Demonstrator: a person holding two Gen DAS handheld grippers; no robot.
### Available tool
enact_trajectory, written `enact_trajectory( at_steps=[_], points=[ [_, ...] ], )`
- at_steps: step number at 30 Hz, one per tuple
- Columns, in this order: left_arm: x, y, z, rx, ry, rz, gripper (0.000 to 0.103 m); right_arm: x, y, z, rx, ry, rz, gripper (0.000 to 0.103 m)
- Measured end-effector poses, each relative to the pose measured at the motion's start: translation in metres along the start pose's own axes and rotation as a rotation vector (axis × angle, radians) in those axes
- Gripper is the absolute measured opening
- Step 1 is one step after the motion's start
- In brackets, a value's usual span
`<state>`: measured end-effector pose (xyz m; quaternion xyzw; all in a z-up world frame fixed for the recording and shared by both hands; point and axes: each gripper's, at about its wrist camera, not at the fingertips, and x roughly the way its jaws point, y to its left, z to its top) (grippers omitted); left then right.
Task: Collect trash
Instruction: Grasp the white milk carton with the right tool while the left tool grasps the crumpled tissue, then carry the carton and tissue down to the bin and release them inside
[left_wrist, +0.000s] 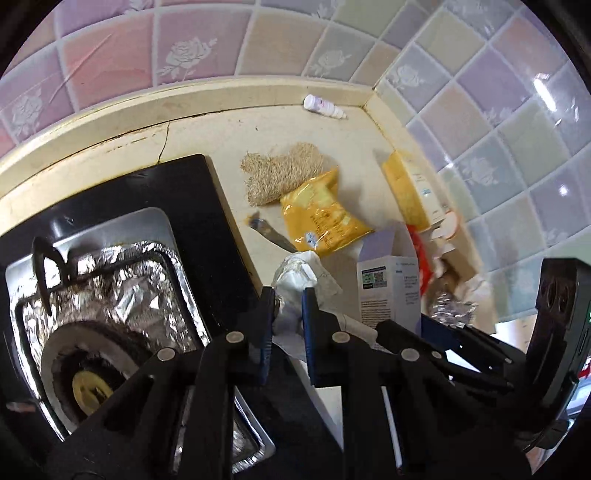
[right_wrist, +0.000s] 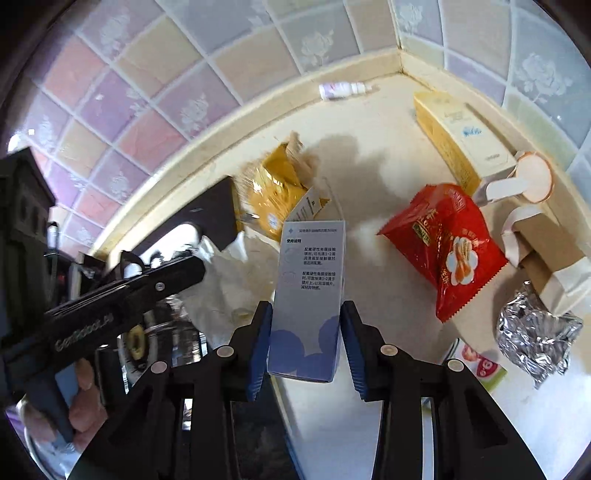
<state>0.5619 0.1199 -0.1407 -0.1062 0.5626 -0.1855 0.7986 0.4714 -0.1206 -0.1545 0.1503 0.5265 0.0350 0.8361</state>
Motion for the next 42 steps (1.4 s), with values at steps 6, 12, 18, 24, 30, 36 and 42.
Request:
enact_trajectory(
  at_steps=[6,12,18,24,30,36,42],
  points=[
    [-0.04,-0.009,-0.016,-0.038,-0.056,-0.018,0.012,-0.056,0.011,-0.015,-0.033,-0.085,0.063,0.036],
    [-0.087,-0.041,-0.046,-0.012,-0.123,-0.013,0.012,-0.12,0.008,-0.041,-0.057,-0.148,0.104,0.036],
    [-0.133,-0.101,-0.095,0.072,-0.191,0.005,0.012,-0.186,-0.005,-0.088,-0.084,-0.194,0.133,0.036],
    [-0.168,-0.157,-0.17,0.168,-0.24,0.032,0.012,-0.244,-0.022,-0.163,-0.124,-0.219,0.156,0.036],
    [-0.188,-0.19,-0.261,0.194,-0.277,0.048,0.012,-0.27,-0.037,-0.245,-0.171,-0.217,0.164,0.036],
    [-0.181,-0.202,-0.35,0.223,-0.248,0.059,0.012,-0.274,-0.053,-0.334,-0.192,-0.174,0.164,0.036],
    [-0.152,-0.2,-0.419,0.254,-0.183,0.099,0.012,-0.253,-0.069,-0.408,-0.177,-0.112,0.137,0.036]
  ],
)
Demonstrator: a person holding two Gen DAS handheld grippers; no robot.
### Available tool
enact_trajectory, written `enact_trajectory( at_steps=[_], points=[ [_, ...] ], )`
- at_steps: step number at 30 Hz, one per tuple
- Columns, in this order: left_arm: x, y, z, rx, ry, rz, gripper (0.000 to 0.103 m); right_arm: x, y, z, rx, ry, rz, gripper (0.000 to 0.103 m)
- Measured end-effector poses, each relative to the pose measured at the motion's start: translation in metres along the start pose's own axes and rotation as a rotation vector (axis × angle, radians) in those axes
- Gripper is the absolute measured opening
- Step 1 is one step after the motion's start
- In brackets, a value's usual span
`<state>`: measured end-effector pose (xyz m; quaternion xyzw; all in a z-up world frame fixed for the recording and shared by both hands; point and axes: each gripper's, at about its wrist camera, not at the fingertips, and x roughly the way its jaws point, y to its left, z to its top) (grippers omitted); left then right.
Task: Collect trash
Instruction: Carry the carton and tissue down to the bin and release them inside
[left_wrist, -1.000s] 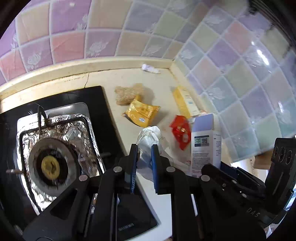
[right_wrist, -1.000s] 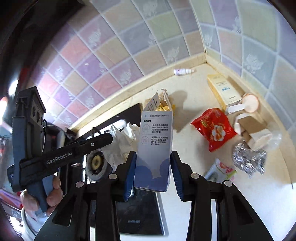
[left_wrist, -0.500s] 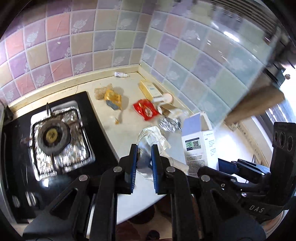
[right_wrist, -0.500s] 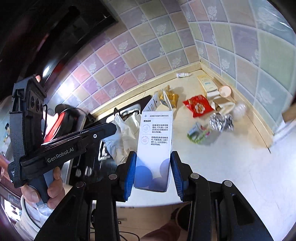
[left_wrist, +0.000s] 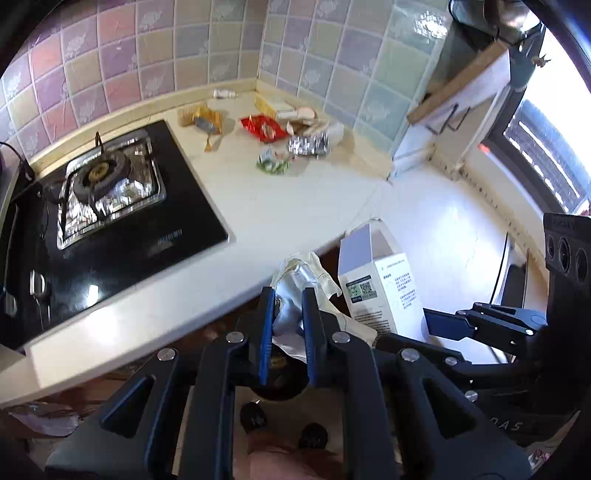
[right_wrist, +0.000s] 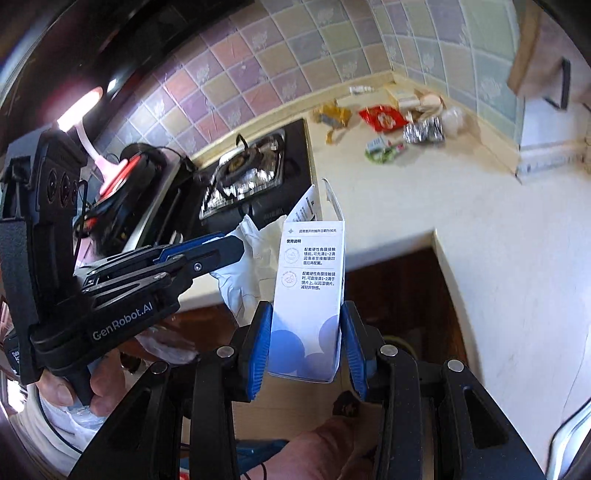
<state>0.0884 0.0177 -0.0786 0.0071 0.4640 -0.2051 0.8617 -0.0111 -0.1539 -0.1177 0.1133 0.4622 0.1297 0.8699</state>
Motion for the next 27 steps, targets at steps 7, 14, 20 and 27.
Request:
enact_trajectory(
  at_steps=[7,14,20,27],
  points=[
    [0.057,-0.002,-0.063,0.034,0.095,-0.007,0.012,0.052,-0.024,-0.075,0.032,0.084,-0.066,0.036],
    [0.15,0.002,-0.128,0.061,0.224,-0.058,0.012,0.139,-0.07,-0.144,0.105,0.193,-0.135,0.037],
    [0.245,0.029,-0.184,0.029,0.304,-0.081,0.012,0.231,-0.123,-0.205,0.189,0.267,-0.17,0.037],
    [0.351,0.056,-0.229,0.014,0.355,-0.071,0.012,0.333,-0.187,-0.255,0.276,0.303,-0.232,0.038]
  ],
)
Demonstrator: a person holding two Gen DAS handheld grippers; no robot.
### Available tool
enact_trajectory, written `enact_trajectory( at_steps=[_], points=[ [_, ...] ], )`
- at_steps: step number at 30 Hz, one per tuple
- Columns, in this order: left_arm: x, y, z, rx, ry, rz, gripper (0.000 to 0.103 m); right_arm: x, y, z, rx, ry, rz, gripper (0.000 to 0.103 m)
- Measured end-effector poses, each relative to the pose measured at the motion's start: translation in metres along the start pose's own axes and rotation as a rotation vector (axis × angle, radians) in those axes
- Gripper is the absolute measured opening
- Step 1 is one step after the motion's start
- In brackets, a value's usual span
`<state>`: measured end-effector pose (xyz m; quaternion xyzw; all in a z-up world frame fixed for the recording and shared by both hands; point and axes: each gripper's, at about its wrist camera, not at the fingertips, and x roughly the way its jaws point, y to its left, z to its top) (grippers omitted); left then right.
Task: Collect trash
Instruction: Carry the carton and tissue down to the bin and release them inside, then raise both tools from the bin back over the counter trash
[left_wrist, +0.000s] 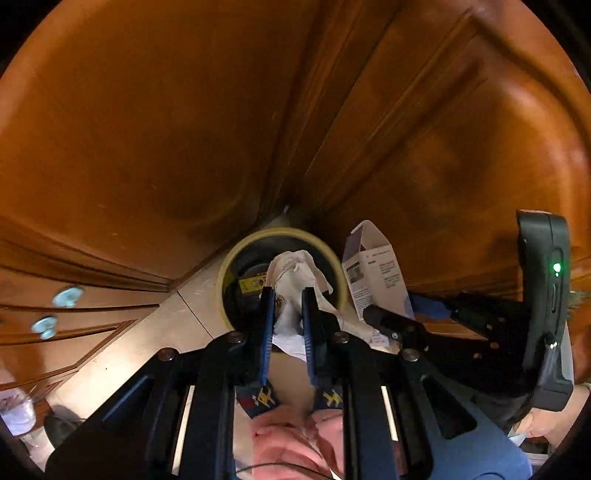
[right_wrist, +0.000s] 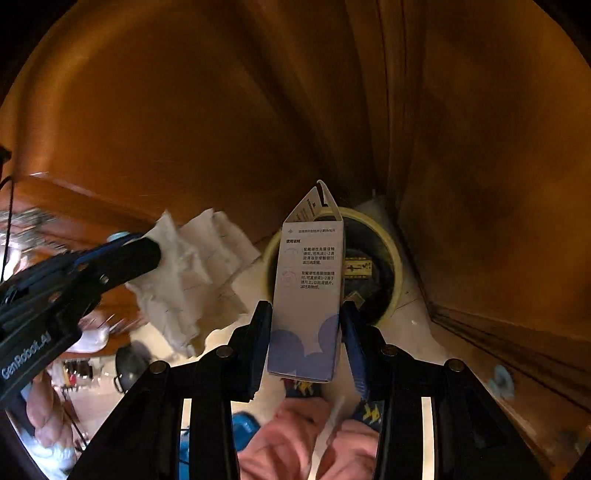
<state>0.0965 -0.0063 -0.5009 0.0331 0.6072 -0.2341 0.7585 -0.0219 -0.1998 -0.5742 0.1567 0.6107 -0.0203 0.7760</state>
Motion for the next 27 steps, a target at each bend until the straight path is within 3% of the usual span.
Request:
enact_trajectory(
  at_steps=[6,9,11,13,21,27],
  points=[
    [0.057,0.014,-0.002,0.028,0.035,0.011,0.014,0.063,-0.02,0.001,0.035,0.042,-0.016,0.04],
    [0.072,0.018,0.0,0.037,0.057,0.021,0.025,0.077,-0.016,0.011,0.031,0.038,-0.046,0.045],
    [0.078,0.017,0.0,0.033,0.071,0.025,0.049,0.082,-0.015,0.016,0.037,0.035,-0.052,0.047],
    [0.079,0.018,0.0,0.031,0.07,0.019,0.061,0.083,-0.019,0.017,0.047,0.037,-0.053,0.049],
    [0.064,0.015,0.0,0.062,0.057,0.025,0.063,0.069,-0.021,0.015,0.042,0.016,-0.073,0.049],
    [0.027,0.004,0.003,0.058,0.024,0.02,0.063,0.038,-0.011,0.017,0.036,0.003,-0.092,0.049]
  ],
)
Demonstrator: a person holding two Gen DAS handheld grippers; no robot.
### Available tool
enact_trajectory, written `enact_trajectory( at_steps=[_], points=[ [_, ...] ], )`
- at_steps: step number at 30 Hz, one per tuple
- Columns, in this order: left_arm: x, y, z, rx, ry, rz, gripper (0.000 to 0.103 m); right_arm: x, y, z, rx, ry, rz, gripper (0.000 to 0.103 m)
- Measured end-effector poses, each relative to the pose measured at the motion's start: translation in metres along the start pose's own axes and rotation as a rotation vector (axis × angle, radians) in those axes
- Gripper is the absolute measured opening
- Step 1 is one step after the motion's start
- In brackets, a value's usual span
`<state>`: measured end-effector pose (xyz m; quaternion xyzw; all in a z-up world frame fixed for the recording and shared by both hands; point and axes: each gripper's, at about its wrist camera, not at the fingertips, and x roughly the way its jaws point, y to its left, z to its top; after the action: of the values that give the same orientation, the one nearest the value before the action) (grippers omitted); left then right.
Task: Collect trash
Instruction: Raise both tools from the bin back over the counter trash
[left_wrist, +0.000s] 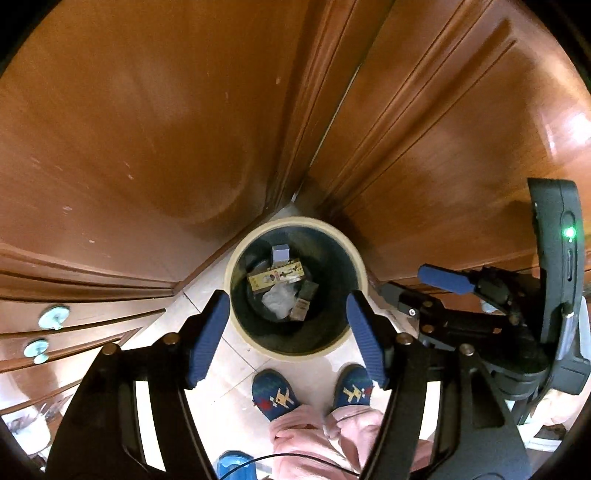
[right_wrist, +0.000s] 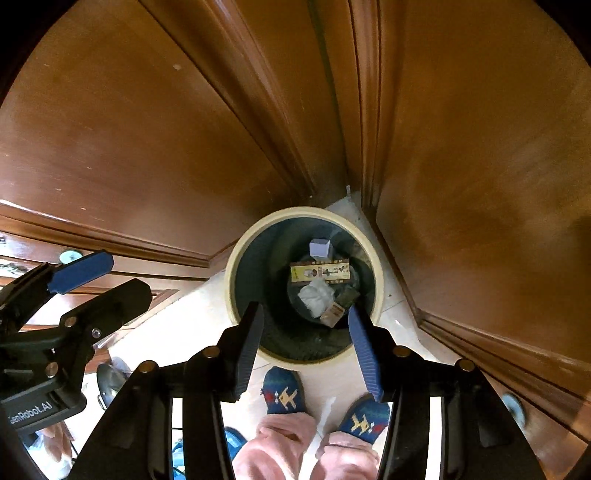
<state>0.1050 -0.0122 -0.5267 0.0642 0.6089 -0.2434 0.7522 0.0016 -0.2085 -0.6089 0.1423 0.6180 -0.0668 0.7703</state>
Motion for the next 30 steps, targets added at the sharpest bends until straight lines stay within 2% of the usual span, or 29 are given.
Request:
enact_trajectory(
  at_steps=[6,16,23,30],
  points=[
    [-0.066,-0.015,0.004,-0.006,-0.067,0.002,0.063,-0.062,0.014,0.001,-0.025,-0.033,-0.015,0.049],
    [-0.197,-0.047,0.011,-0.018,-0.207,0.028,0.063,-0.207,0.035,-0.004,-0.066,-0.125,0.018,0.051],
    [-0.295,-0.069,0.014,-0.063,-0.321,0.068,0.063,-0.322,0.062,-0.008,-0.148,-0.224,0.075,0.051],
    [-0.384,-0.084,0.012,-0.056,-0.446,0.152,0.063,-0.428,0.085,-0.003,-0.241,-0.327,0.111,0.051]
  ],
)
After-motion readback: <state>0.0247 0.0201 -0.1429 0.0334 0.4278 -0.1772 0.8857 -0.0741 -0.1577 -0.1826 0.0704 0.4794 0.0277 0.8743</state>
